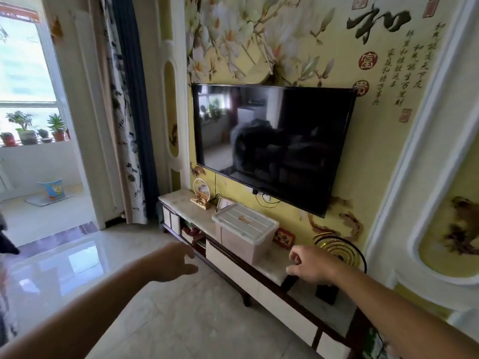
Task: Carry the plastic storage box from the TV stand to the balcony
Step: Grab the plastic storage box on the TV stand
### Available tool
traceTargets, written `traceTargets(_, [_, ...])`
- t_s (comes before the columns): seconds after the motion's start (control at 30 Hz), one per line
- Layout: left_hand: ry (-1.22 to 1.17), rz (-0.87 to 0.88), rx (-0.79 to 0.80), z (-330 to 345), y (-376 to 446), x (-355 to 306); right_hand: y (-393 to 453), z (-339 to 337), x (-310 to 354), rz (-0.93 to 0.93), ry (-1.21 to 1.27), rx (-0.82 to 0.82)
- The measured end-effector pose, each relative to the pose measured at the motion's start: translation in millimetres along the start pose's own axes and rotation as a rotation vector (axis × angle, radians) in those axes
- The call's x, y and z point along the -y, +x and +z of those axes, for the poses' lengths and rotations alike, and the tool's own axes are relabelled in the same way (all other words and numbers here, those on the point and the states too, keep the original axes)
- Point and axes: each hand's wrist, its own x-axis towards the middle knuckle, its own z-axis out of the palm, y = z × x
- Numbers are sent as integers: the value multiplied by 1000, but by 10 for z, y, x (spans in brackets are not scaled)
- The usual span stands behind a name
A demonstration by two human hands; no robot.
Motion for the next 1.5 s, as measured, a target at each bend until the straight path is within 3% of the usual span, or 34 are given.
traceTargets(0.43, [2, 93, 110, -389, 2805, 687, 2763, 150, 50, 102, 131, -16])
traceTargets(0.93, [-207, 16, 245, -541, 6435, 1376, 5775, 393, -201, 317, 333, 39])
traceTargets(1.3, [-160, 158, 393, -424, 8677, 1722, 7046, 618, -341, 588, 506, 9])
traceTargets(1.5, [-164, -13, 386, 9, 9395, 2017, 7442, 913, -661, 712, 622, 13])
